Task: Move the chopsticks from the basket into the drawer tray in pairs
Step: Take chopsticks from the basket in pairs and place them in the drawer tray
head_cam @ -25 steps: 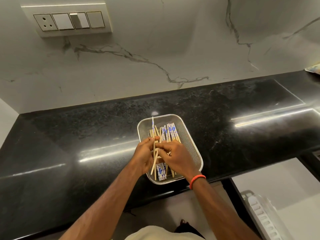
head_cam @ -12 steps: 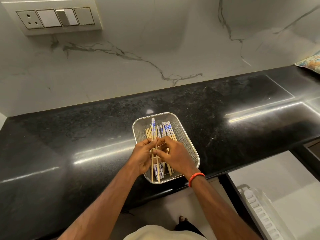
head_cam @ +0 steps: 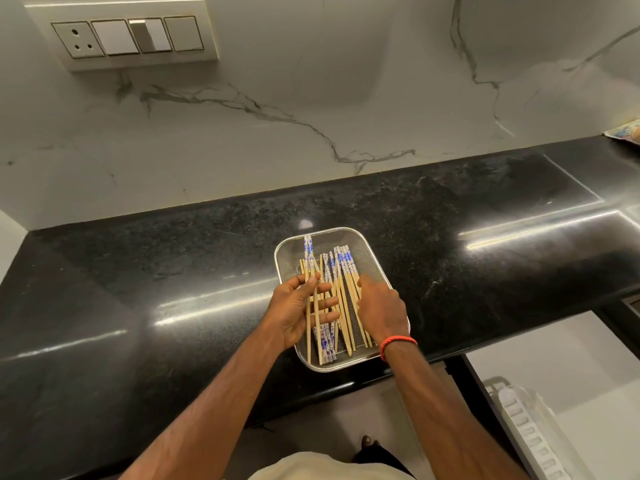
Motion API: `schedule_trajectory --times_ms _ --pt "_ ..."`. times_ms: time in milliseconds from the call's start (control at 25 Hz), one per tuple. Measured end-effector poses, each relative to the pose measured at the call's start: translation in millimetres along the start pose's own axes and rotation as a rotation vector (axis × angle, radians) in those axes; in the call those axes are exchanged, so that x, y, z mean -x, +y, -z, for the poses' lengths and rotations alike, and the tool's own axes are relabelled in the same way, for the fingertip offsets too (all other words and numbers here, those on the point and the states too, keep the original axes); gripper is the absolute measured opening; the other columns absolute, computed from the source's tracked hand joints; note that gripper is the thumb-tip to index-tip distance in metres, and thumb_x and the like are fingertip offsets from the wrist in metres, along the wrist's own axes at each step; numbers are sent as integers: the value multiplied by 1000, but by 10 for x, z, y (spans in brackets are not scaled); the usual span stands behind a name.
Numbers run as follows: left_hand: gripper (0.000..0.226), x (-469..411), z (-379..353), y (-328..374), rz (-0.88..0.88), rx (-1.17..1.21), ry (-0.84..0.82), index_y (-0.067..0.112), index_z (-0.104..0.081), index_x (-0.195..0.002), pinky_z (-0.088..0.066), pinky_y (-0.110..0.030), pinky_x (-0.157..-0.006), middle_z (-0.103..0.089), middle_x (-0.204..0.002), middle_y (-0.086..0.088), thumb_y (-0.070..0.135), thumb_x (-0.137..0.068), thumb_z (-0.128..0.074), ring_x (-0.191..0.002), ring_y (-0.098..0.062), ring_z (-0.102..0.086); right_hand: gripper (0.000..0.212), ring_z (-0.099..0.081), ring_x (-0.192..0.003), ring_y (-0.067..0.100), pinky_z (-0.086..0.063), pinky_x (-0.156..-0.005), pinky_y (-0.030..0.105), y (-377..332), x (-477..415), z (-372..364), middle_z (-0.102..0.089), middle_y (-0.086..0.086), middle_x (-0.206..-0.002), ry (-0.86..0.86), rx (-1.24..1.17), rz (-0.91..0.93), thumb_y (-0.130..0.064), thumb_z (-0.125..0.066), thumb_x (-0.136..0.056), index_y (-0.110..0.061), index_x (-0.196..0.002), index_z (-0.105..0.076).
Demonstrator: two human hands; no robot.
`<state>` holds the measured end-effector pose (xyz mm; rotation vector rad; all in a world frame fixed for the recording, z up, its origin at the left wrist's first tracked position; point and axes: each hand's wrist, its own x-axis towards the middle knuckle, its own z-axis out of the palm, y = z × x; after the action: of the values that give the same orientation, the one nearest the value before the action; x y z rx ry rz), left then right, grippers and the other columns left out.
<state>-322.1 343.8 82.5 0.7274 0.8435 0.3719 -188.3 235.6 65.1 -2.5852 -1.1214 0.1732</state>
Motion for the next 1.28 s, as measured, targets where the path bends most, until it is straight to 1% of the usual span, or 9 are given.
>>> schedule_trajectory --times_ms 120,280,520,640,720,800,1040,1160,1280 --pt "20 9 41 25 -18 1 6 3 -64 -116 -65 -48 -62 -79 -96 -15 15 -100 -58 -84 -33 -77 19 -69 -81 21 -48 -62 30 53 -2 -36 -71 4 -94 6 -35 -20 -18 -60 -95 -19 -113 -58" --pt "20 36 68 51 -30 1 7 3 -63 -116 -65 -51 -65 -79 -101 -15 15 -100 -59 -88 -34 -77 29 -71 -85 18 -60 -73 32 86 -39 -17 -72 3 -99 -15 -157 -63 -16 -68 -91 -21 -119 -58" --pt "22 80 -30 80 -47 4 -9 2 -60 -119 -65 -54 -65 -75 -115 -17 14 -100 -58 -95 -36 -76 37 -71 -75 5 -60 -71 23 -79 50 251 -73 -6 -81 -51 -713 -59 -20 -78 -83 -24 -118 -64" --pt "17 63 -128 21 -55 -7 -9 3 -61 -116 -63 -46 -54 -77 -108 -12 14 -103 -55 -81 -29 -78 36 -74 -72 5 -59 -64 20 -178 206 343 -75 -4 -76 -136 -884 -60 -18 -81 -80 -22 -113 -67" --pt "15 61 -227 -50 -59 -14 -6 6 -64 -108 -61 -39 -51 -80 -94 -10 12 -105 -51 -74 -26 -78 36 -74 -70 7 -59 -62 20 -203 298 346 -76 -1 -76 -157 -912 -88 -15 -81 -81 -21 -113 -67" --pt "16 56 -322 -114 -63 -17 -10 7 -66 -107 -61 -37 -53 -80 -96 -10 9 -105 -50 -77 -26 -78 35 -74 -71 8 -62 -67 25 -174 354 346 -76 1 -77 -133 -894 -108 -14 -80 -82 -22 -113 -67" --pt "16 119 -638 -237 -47 -93 -90 9 -65 -108 -64 -46 -60 -78 -95 -11 10 -106 -49 -74 -28 -75 29 -76 -74 15 -63 -73 35 89 432 488 -76 5 -72 -134 -1015 -182 -14 -81 -80 -21 -103 -65" --pt "15 166 -813 -309 -23 -138 -131 8 -63 -109 -62 -40 -53 -74 -94 -15 10 -106 -49 -69 -26 -74 29 -75 -71 16 -62 -71 32 229 518 556 -76 3 -71 -74 -984 -191 -15 -81 -80 -23 -102 -64" --pt "18 209 -953 -402 30 -164 -184 6 -64 -116 -63 -42 -57 -74 -105 -15 11 -105 -49 -76 -27 -74 33 -75 -67 13 -62 -67 26 390 641 598 -75 0 -70 -33 -963 -195 -14 -83 -79 -25 -103 -65"
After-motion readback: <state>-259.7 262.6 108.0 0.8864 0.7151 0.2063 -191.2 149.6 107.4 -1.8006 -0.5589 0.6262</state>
